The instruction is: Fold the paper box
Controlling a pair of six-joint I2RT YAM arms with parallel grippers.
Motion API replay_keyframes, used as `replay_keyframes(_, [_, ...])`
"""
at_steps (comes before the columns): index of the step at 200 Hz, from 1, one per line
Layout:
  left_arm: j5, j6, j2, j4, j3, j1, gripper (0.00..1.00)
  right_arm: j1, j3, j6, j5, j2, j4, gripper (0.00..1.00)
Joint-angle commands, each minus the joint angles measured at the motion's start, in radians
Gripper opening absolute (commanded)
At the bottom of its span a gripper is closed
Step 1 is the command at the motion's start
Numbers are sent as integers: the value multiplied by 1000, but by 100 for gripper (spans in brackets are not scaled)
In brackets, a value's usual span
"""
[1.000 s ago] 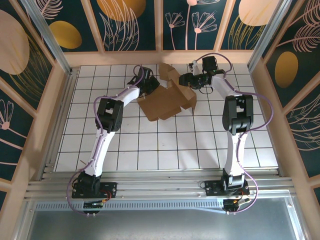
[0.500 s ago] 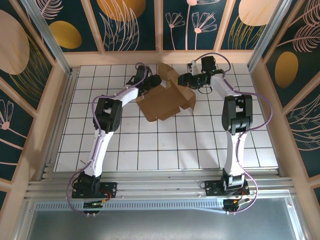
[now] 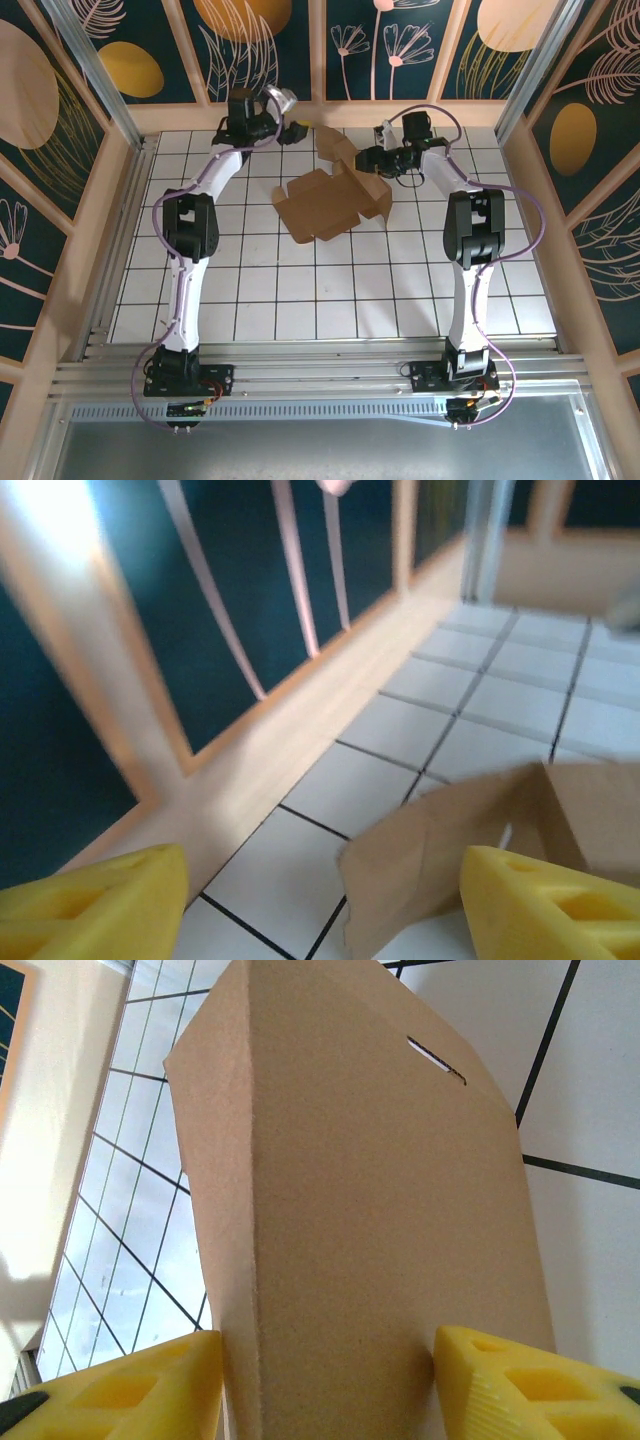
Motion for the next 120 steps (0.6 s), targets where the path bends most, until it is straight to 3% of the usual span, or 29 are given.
replay_keyframes(1, [134, 241, 71, -52, 86, -13, 77, 0, 13, -27, 44, 36, -84, 57])
replay_keyframes(22, [165, 166, 177, -50, 255, -13, 82, -1, 5, -30, 46, 30, -83, 57])
replay_keyframes(51, [201, 64, 211, 157, 219, -15, 83, -1, -1, -30, 42, 30, -79, 57])
replay_keyframes(120, [177, 109, 317, 210, 285, -34, 93, 1, 18, -30, 33, 47, -83, 57])
